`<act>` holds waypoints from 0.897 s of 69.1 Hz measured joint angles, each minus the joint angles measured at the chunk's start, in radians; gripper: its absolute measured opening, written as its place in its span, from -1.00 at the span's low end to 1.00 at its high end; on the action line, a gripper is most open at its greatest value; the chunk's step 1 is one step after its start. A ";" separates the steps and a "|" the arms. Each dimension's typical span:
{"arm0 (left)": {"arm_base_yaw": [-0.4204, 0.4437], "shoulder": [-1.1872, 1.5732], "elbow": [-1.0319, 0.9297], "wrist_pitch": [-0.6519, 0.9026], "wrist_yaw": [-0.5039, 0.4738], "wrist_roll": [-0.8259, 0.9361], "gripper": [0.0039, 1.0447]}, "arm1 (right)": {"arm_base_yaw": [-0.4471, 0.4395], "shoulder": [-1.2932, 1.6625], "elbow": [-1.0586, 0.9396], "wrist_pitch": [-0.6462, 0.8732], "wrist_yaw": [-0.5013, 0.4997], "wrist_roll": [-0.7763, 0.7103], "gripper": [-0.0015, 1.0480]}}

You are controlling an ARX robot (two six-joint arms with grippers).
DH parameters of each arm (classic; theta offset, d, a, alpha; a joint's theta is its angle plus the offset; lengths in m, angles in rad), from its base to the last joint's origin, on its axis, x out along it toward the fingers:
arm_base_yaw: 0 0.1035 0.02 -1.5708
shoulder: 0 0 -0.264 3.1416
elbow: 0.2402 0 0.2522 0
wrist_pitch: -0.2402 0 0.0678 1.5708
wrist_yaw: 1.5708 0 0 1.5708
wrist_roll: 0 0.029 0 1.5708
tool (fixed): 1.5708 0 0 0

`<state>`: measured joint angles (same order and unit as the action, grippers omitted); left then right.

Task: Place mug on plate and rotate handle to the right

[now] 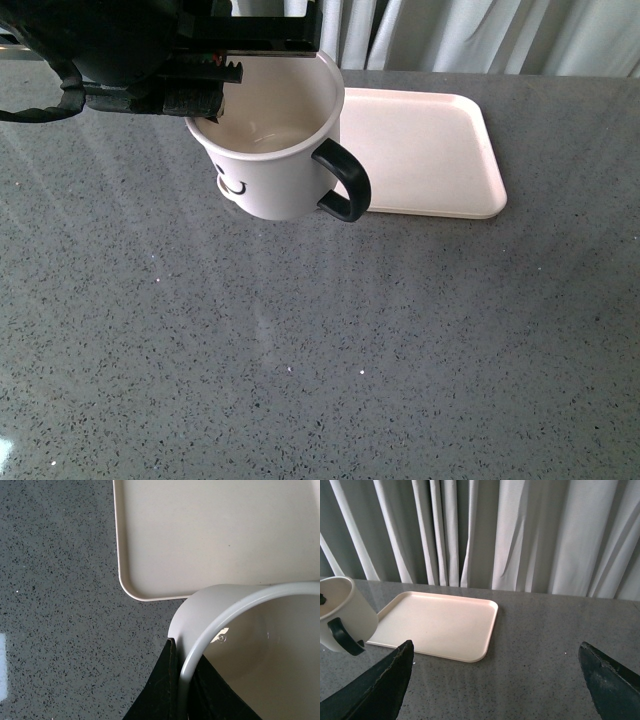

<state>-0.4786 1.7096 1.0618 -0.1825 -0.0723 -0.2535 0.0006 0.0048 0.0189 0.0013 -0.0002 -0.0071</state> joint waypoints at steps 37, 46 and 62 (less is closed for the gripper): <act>-0.017 0.228 0.338 -0.219 0.029 0.044 -0.97 | 0.000 0.000 0.000 0.000 0.000 0.000 0.82; -0.027 0.327 0.472 -0.264 0.035 0.063 -0.97 | 0.000 0.000 0.000 0.000 0.000 0.000 0.82; -0.026 0.464 0.633 -0.332 0.036 0.088 -0.97 | 0.000 0.000 0.000 0.000 0.000 0.000 0.82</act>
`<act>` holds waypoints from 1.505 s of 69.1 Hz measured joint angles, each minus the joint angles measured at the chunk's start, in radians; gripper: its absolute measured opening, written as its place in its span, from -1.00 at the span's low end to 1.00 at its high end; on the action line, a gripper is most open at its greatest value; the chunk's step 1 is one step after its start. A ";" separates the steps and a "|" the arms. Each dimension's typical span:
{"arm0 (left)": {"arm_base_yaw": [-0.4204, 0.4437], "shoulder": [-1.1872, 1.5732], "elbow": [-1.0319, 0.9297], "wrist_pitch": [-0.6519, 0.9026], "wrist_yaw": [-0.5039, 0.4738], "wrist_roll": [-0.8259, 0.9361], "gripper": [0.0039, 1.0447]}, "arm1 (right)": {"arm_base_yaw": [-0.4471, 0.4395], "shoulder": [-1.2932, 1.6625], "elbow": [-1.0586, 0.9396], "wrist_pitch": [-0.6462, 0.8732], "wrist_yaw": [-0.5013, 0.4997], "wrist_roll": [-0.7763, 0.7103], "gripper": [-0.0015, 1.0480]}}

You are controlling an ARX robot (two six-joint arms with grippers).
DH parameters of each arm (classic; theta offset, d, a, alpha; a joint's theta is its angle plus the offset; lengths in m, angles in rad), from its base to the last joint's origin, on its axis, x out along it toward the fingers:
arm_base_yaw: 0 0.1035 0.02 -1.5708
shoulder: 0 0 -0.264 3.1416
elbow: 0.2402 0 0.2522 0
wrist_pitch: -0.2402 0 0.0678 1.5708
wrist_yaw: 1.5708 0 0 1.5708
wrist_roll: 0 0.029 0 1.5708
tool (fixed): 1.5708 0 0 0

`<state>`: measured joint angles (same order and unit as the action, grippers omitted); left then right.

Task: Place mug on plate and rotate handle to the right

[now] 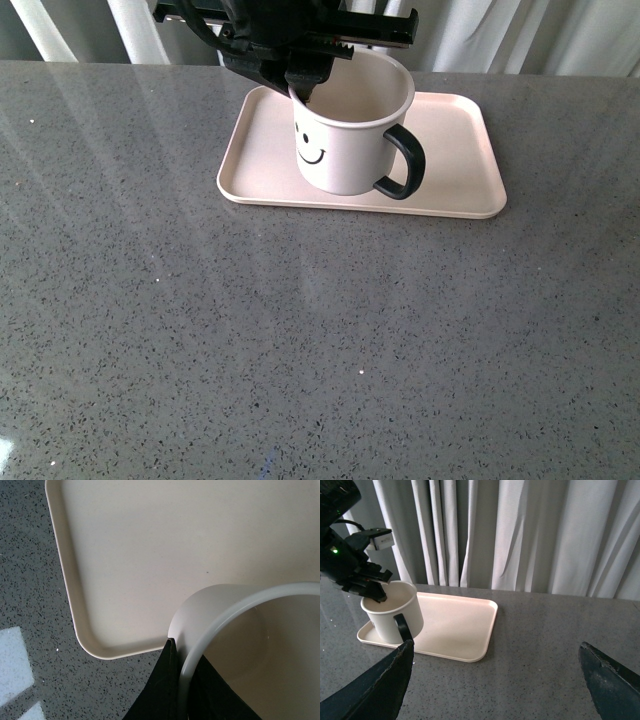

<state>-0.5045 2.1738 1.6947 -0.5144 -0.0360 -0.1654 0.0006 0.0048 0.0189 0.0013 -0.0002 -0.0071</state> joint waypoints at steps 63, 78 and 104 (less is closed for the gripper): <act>0.018 0.331 0.434 -0.182 0.029 0.003 -0.97 | 0.000 0.000 0.000 0.000 0.000 0.000 0.82; 0.015 0.351 0.463 -0.192 0.036 0.003 -0.97 | 0.000 0.000 0.000 0.000 0.000 0.000 0.82; 0.011 0.334 0.428 -0.142 0.055 0.003 -0.07 | 0.000 0.000 0.000 0.000 0.000 0.000 0.82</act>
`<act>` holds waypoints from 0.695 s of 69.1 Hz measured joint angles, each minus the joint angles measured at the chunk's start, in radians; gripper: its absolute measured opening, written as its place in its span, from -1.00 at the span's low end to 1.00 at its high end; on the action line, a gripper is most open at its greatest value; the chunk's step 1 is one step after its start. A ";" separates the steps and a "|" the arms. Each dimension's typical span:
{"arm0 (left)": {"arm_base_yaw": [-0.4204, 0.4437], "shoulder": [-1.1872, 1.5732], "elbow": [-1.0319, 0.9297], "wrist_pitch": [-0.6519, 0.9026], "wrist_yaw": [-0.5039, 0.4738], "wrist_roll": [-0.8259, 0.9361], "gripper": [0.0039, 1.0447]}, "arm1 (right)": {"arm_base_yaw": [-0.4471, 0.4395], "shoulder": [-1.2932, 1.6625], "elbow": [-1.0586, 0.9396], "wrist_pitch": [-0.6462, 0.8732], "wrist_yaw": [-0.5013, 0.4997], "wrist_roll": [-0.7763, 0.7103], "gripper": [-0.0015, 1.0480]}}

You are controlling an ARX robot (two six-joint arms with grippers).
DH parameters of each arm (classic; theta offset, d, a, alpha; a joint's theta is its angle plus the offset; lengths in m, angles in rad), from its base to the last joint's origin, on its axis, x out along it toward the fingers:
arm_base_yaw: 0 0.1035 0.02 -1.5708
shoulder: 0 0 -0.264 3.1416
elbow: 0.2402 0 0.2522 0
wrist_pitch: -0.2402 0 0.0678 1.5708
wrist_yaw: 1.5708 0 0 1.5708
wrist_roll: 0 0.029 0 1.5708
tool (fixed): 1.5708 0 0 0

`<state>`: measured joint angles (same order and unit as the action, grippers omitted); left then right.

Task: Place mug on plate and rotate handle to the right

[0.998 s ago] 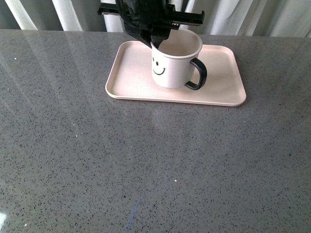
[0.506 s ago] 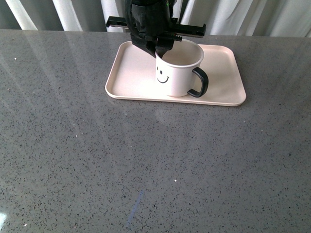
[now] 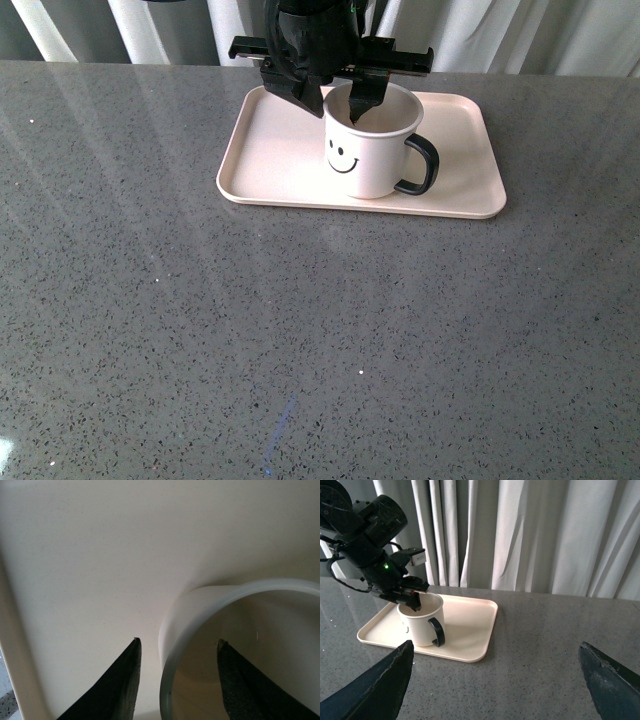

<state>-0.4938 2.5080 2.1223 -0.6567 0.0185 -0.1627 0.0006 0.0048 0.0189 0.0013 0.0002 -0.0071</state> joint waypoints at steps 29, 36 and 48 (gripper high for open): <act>0.046 -0.310 -0.310 0.242 0.023 0.010 0.82 | 0.000 0.000 0.000 0.000 0.000 0.000 0.82; 0.065 -0.428 -0.459 0.439 -0.022 0.029 0.75 | 0.000 0.000 0.000 0.000 0.000 0.000 0.82; 0.142 -0.726 -1.039 1.282 -0.327 0.130 0.17 | 0.000 0.000 0.000 0.000 0.001 0.000 0.82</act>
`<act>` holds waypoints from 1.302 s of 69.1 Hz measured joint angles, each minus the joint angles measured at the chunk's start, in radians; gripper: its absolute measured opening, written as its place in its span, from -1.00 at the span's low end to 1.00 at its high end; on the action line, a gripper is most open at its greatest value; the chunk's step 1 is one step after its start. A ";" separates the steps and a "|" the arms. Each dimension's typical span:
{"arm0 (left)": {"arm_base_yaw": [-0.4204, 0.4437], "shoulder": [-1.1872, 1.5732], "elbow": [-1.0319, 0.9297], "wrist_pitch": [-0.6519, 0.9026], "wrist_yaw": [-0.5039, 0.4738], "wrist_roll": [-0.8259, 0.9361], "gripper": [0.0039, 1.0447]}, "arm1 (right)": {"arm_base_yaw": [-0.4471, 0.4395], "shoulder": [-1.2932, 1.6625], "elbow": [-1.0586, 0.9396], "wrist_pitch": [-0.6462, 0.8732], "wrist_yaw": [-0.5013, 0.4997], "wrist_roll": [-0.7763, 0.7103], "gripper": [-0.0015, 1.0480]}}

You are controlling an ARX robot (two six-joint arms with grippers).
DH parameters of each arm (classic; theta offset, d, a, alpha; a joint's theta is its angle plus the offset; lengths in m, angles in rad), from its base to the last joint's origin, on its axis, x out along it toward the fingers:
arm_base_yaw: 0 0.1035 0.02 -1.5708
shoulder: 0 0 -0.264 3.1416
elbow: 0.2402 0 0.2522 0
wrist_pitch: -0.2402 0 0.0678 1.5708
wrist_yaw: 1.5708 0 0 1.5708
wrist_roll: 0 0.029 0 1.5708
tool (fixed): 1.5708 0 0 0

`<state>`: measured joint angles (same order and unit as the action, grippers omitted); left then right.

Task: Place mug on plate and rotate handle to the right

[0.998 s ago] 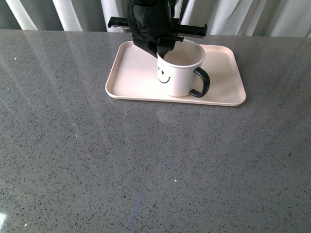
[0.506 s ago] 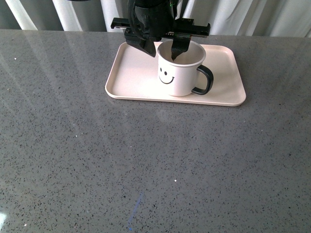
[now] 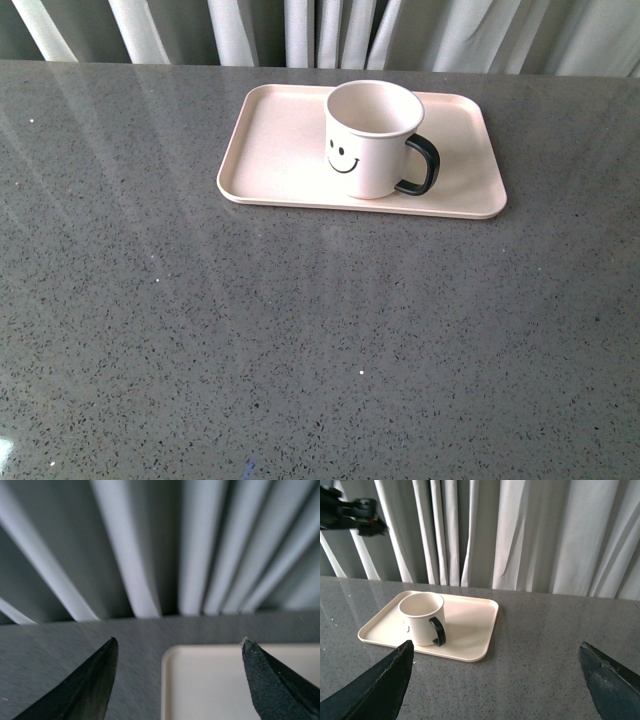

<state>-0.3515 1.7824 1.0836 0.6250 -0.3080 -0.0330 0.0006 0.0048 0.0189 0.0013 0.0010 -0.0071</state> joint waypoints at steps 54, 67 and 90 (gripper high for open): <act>0.319 -0.724 -0.940 0.280 0.301 0.024 -0.98 | 0.000 0.000 0.000 0.000 -0.001 0.000 0.82; 0.348 -0.802 -1.023 0.282 0.306 0.024 -0.98 | 0.000 0.000 0.000 0.000 -0.002 0.000 0.82; 0.348 -1.062 -1.067 0.068 0.308 0.025 -0.98 | 0.000 0.000 0.000 0.000 -0.001 0.000 0.82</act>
<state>-0.0036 0.7200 0.0170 0.6930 -0.0002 -0.0082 0.0006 0.0048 0.0189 0.0013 -0.0002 -0.0071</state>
